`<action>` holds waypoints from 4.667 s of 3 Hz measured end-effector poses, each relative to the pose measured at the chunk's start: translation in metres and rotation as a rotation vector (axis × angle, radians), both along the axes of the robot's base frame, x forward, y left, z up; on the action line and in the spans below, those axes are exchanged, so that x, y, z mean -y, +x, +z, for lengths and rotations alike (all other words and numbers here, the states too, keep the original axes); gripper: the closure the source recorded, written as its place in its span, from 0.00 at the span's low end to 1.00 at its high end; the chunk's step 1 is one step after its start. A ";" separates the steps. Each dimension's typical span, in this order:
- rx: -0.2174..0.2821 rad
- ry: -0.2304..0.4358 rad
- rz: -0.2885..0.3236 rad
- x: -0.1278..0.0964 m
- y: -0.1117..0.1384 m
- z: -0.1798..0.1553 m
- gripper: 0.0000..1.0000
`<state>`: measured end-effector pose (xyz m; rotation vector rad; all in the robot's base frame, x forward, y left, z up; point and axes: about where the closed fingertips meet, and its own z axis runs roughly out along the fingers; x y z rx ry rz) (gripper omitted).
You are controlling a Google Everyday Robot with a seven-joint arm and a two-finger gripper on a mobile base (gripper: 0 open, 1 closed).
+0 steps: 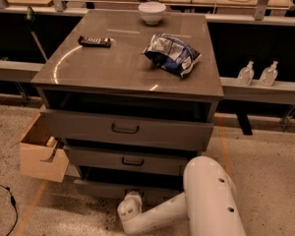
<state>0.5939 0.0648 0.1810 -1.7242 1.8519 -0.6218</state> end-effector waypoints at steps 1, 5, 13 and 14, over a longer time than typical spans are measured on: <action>-0.013 0.005 -0.001 0.000 -0.007 0.000 1.00; -0.099 0.059 0.038 -0.009 -0.029 -0.003 1.00; -0.088 0.030 0.080 -0.014 0.011 -0.006 1.00; -0.099 0.036 0.077 -0.008 0.005 -0.002 1.00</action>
Offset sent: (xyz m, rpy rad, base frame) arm -0.1011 0.0056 0.0091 0.1346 0.2562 0.0528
